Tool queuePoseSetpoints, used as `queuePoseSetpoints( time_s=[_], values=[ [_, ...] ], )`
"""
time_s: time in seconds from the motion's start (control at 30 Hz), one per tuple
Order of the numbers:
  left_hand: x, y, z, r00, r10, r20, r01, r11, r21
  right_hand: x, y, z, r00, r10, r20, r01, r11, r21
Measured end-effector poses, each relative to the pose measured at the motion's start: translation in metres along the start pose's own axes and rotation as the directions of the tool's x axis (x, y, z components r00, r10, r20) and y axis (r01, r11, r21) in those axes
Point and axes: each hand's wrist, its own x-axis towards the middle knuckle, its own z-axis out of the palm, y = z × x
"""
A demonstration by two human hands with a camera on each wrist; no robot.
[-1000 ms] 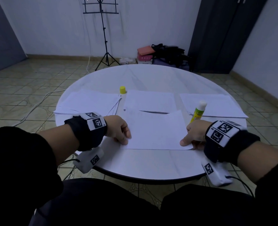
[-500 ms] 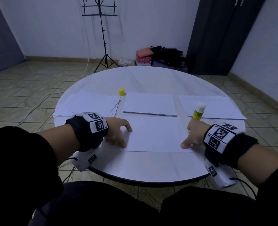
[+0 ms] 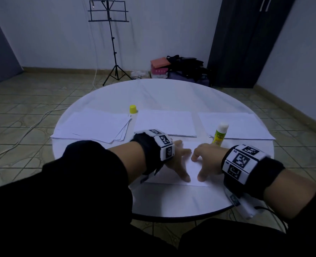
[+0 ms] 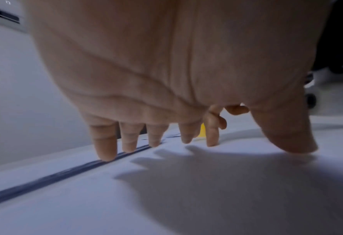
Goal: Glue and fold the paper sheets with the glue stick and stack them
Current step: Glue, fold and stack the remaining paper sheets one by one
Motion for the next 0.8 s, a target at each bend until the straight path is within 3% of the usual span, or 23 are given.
queuePoseSetpoints(
  time_s=[0.1, 0.27, 0.47, 0.57, 0.67, 0.8],
  values=[
    [0.0, -0.01, 0.006, 1.0, 0.016, 0.006, -0.016, 1.0, -0.006, 0.001, 0.005, 0.002, 0.999, 0.004, 0.035, -0.006, 0.999, 0.053],
    [-0.033, -0.067, 0.018, 0.998, -0.069, 0.01, 0.069, 0.997, -0.036, 0.002, 0.011, -0.001, 0.998, -0.031, 0.047, 0.028, 0.998, 0.062],
    [-0.047, -0.109, 0.031, 0.987, -0.155, 0.028, 0.155, 0.988, 0.024, 0.007, -0.009, -0.021, 0.996, -0.03, 0.088, 0.041, 0.99, -0.133],
    [-0.044, -0.108, 0.032, 0.988, -0.154, -0.008, 0.154, 0.986, 0.056, 0.016, -0.05, -0.024, 0.985, -0.17, 0.04, 0.175, 0.961, -0.214],
    [-0.042, -0.106, 0.032, 0.989, -0.149, -0.021, 0.15, 0.984, 0.097, 0.022, -0.093, -0.018, 0.926, -0.376, 0.031, 0.377, 0.918, -0.127],
    [-0.045, -0.104, 0.033, 0.987, -0.159, -0.018, 0.16, 0.983, 0.085, 0.026, -0.105, -0.013, 0.907, -0.415, 0.07, 0.421, 0.899, -0.123]
  ],
)
